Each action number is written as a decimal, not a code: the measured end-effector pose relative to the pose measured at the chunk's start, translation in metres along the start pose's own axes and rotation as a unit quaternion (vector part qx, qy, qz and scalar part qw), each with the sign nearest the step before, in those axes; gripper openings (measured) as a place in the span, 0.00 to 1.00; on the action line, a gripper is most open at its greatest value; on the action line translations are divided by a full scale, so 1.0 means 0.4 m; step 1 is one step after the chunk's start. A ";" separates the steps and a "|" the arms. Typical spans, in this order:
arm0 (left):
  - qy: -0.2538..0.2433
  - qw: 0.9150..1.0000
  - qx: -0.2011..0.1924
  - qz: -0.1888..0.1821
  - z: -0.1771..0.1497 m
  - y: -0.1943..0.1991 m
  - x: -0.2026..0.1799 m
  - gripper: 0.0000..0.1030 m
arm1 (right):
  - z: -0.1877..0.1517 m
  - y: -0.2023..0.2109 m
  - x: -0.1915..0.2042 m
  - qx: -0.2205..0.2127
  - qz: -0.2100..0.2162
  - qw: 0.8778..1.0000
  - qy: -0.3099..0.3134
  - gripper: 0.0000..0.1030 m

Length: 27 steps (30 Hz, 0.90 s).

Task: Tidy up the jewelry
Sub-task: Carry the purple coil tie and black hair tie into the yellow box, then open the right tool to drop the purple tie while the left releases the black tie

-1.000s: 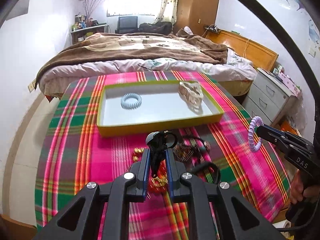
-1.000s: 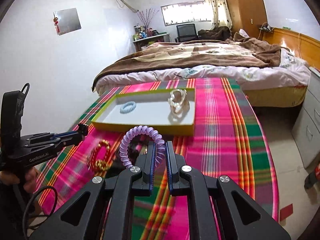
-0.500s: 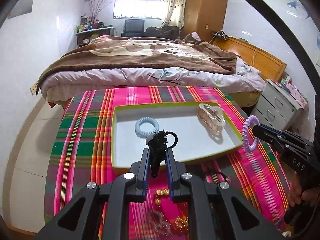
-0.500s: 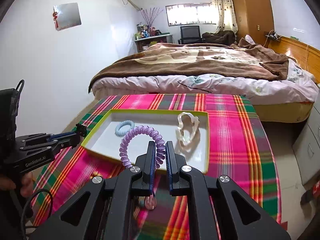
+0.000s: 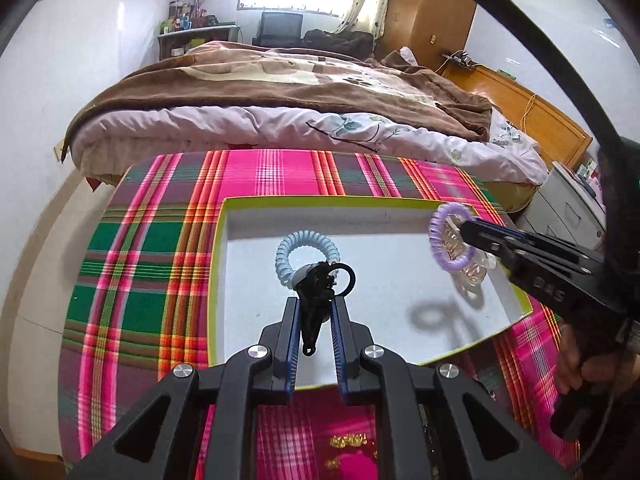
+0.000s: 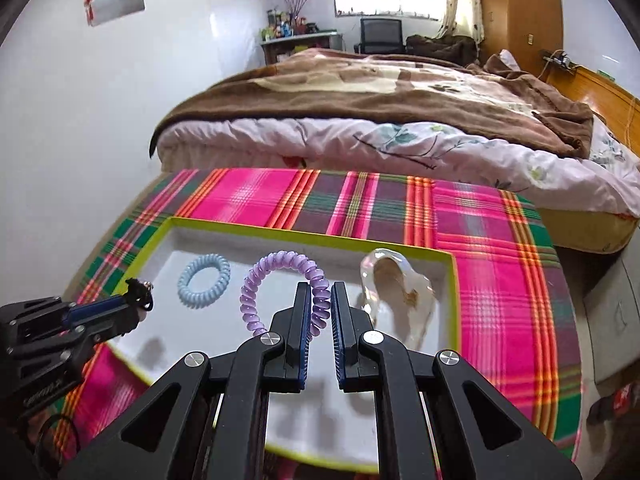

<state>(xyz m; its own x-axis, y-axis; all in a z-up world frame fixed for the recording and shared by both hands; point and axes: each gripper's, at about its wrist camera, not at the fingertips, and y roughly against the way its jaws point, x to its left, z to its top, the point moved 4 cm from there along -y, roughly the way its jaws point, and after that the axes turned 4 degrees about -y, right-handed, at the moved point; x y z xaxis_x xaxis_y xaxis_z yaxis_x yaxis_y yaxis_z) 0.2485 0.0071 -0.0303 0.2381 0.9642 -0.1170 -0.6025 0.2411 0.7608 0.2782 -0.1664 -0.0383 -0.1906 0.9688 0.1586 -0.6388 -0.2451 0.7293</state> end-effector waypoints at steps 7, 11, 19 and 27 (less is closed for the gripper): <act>0.002 1.000 0.012 0.000 0.002 -0.036 0.002 0.15 | 0.016 -0.075 0.025 0.038 -0.006 0.999 0.016 0.10; 0.005 1.000 0.021 0.002 -0.001 -0.050 0.007 0.15 | 0.019 -0.100 0.032 0.050 -0.017 0.998 0.023 0.10; 0.012 0.999 0.034 0.007 -0.010 -0.074 0.020 0.15 | 0.014 -0.139 0.028 0.070 -0.033 0.997 0.024 0.10; 0.019 0.999 0.035 0.009 -0.011 -0.081 0.023 0.34 | 0.016 -0.141 0.029 0.071 -0.035 0.997 0.022 0.14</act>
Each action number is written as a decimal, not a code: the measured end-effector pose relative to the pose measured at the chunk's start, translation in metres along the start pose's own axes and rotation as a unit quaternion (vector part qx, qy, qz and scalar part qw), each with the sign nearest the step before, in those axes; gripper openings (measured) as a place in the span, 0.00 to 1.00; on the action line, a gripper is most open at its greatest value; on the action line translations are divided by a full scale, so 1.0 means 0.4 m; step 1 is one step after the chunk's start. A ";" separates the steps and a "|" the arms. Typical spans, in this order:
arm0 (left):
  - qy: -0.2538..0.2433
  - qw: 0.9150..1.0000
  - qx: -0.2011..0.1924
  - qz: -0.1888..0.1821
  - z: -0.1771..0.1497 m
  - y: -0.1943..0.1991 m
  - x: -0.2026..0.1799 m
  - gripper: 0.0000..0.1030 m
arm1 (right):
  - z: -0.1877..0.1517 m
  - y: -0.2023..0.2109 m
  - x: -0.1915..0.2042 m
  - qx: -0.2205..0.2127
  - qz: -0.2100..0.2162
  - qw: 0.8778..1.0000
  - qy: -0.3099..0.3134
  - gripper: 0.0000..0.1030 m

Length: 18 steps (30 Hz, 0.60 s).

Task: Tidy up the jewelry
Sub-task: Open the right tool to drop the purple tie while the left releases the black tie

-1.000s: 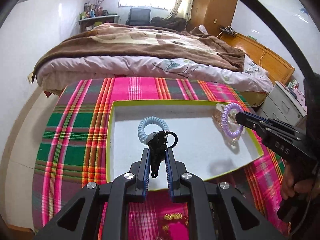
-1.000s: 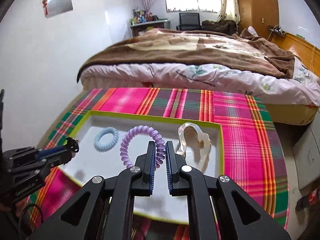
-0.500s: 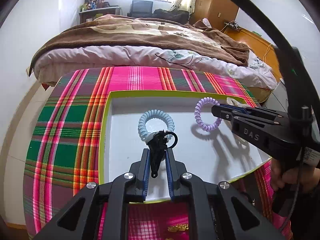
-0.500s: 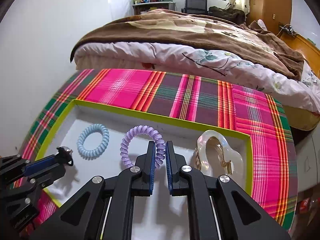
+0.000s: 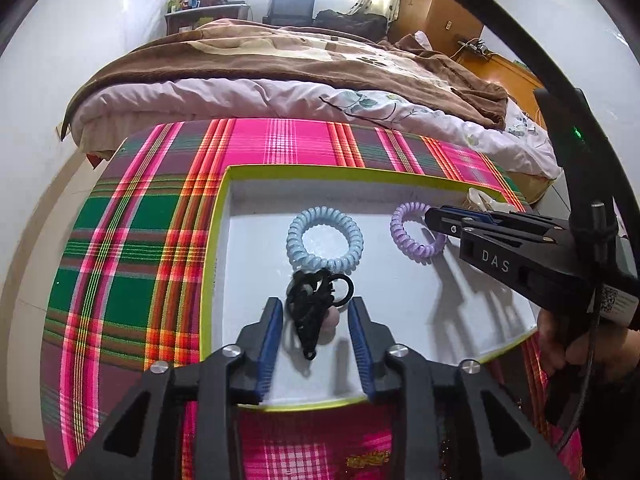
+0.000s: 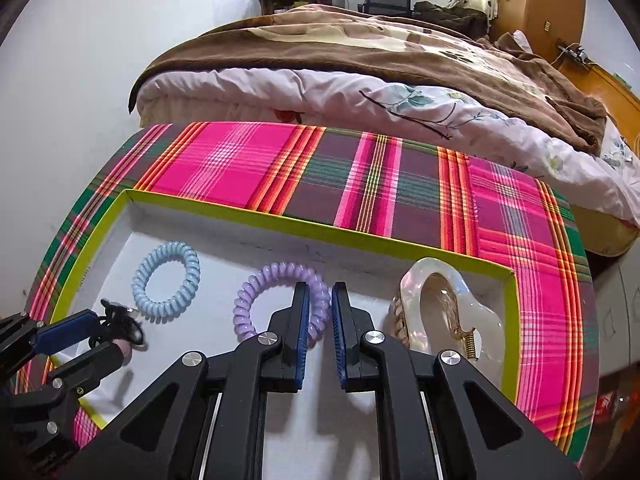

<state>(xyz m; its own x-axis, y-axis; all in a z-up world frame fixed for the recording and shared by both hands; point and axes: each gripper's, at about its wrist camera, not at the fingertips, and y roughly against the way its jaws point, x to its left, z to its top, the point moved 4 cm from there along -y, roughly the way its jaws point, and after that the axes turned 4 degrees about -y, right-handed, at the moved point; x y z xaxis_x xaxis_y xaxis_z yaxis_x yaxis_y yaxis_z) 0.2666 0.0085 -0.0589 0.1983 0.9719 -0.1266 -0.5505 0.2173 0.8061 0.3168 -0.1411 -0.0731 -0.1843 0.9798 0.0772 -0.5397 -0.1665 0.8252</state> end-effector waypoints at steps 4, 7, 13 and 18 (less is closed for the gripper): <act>0.002 1.000 0.000 0.002 -0.001 0.005 0.002 0.43 | -0.001 0.010 -0.001 -0.004 -0.002 1.000 -0.003 0.15; 0.002 1.000 -0.002 0.002 -0.002 0.012 -0.001 0.45 | 0.001 0.025 -0.001 -0.010 0.000 1.000 -0.006 0.15; 0.003 1.000 -0.008 0.003 -0.002 0.033 -0.005 0.57 | -0.002 0.056 0.001 -0.021 0.004 1.000 -0.007 0.20; 0.000 1.000 -0.013 0.006 -0.002 0.060 -0.013 0.63 | -0.010 0.090 0.004 -0.030 0.011 0.999 -0.012 0.20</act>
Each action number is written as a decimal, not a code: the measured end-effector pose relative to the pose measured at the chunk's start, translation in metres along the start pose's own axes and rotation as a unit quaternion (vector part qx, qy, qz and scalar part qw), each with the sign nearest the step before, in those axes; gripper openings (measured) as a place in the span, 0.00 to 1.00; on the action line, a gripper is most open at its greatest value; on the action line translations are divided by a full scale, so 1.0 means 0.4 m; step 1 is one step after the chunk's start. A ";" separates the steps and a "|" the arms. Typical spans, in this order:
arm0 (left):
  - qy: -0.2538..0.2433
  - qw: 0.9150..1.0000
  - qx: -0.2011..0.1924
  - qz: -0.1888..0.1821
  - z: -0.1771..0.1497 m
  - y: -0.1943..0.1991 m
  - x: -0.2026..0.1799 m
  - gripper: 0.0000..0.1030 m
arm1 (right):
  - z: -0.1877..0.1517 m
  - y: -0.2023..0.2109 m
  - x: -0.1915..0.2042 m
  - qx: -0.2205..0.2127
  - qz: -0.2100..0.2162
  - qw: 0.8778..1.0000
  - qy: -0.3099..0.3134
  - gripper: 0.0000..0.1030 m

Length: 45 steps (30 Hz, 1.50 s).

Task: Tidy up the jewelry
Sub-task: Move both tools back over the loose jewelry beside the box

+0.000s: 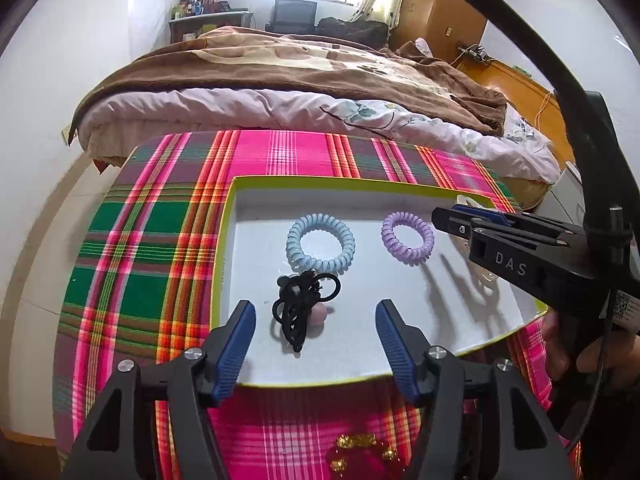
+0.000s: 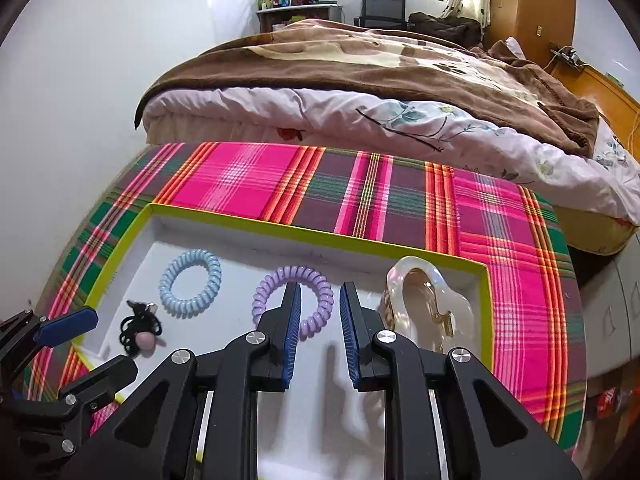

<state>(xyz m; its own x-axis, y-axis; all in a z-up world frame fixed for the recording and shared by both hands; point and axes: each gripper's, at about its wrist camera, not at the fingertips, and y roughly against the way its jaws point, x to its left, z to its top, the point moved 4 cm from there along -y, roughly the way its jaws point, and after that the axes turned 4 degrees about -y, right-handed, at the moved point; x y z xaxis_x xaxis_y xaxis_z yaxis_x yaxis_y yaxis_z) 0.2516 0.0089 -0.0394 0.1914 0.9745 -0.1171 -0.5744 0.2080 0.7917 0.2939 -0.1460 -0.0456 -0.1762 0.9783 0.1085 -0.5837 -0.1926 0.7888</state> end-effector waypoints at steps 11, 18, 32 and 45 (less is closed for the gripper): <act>-0.003 1.000 -0.030 -0.008 -0.038 0.119 -0.006 0.77 | -0.075 0.139 -0.009 -0.034 0.035 0.999 -0.013 0.28; 0.026 0.999 -0.044 -0.013 -0.111 0.193 0.030 0.80 | -0.206 0.206 -0.031 -0.030 0.067 0.997 -0.030 0.41; 0.063 0.998 -0.018 -0.020 -0.252 0.217 0.100 0.80 | -0.395 0.225 -0.006 0.018 0.085 0.996 0.003 0.41; 0.074 0.997 0.008 -0.033 -0.297 0.201 0.089 0.80 | -0.433 0.195 0.050 0.028 0.044 0.997 0.059 0.41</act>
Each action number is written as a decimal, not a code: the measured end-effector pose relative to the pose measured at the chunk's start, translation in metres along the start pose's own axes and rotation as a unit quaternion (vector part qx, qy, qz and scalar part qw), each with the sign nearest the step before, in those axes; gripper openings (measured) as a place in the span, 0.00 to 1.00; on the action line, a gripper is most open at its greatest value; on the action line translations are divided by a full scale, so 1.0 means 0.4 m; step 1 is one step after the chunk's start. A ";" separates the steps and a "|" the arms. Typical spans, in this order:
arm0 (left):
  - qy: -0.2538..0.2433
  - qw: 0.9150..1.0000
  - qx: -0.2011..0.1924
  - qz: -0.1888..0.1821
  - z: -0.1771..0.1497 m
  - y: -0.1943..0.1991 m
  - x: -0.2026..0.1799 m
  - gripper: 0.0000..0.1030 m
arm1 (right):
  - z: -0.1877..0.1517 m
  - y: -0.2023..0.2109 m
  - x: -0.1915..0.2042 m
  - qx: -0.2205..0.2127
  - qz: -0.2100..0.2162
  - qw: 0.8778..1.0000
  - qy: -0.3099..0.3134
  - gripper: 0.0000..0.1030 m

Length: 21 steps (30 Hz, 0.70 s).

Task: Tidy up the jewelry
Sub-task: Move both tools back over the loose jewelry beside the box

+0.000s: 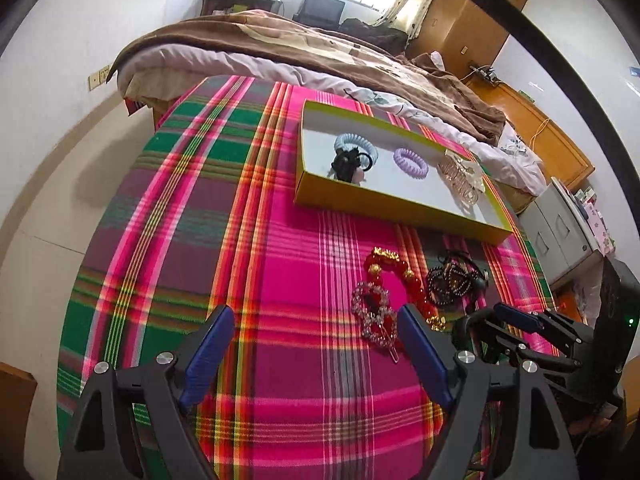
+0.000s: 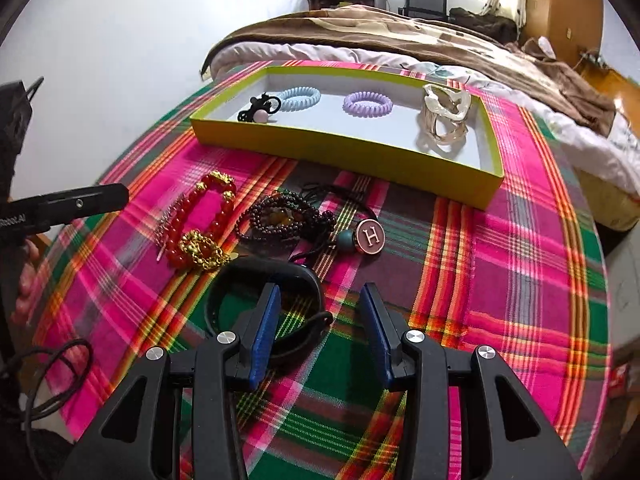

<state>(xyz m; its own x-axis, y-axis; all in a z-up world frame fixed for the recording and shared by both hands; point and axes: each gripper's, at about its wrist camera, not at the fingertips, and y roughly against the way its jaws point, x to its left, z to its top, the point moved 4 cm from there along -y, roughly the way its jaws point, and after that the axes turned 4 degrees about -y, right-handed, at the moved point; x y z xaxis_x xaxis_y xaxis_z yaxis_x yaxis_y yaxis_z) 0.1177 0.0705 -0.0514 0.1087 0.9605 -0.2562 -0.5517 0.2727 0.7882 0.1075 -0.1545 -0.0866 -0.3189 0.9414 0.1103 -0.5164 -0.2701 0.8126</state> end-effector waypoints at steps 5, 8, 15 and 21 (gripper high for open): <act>0.006 1.000 0.015 -0.005 -0.012 -0.009 -0.007 0.80 | -0.012 0.012 -0.001 -0.011 0.001 1.000 -0.001 0.27; 0.004 1.000 0.022 -0.004 -0.013 -0.017 -0.022 0.80 | -0.020 0.021 -0.004 -0.017 -0.004 1.000 0.000 0.19; 0.006 0.999 0.038 0.006 -0.012 -0.050 -0.061 0.80 | -0.031 0.048 -0.040 -0.031 -0.001 0.999 -0.016 0.16; -0.003 0.999 0.038 0.024 -0.006 -0.072 -0.089 0.77 | -0.039 0.069 -0.068 -0.040 -0.004 0.999 -0.031 0.16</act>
<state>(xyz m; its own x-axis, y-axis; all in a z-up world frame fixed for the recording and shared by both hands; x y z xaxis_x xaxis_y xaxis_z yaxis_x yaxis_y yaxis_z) 0.1278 0.0285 -0.0662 0.0886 0.9728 -0.2141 -0.4928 0.2296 0.8393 0.0896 -0.1906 -0.0759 -0.2669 0.9533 0.1411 -0.5819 -0.2761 0.7650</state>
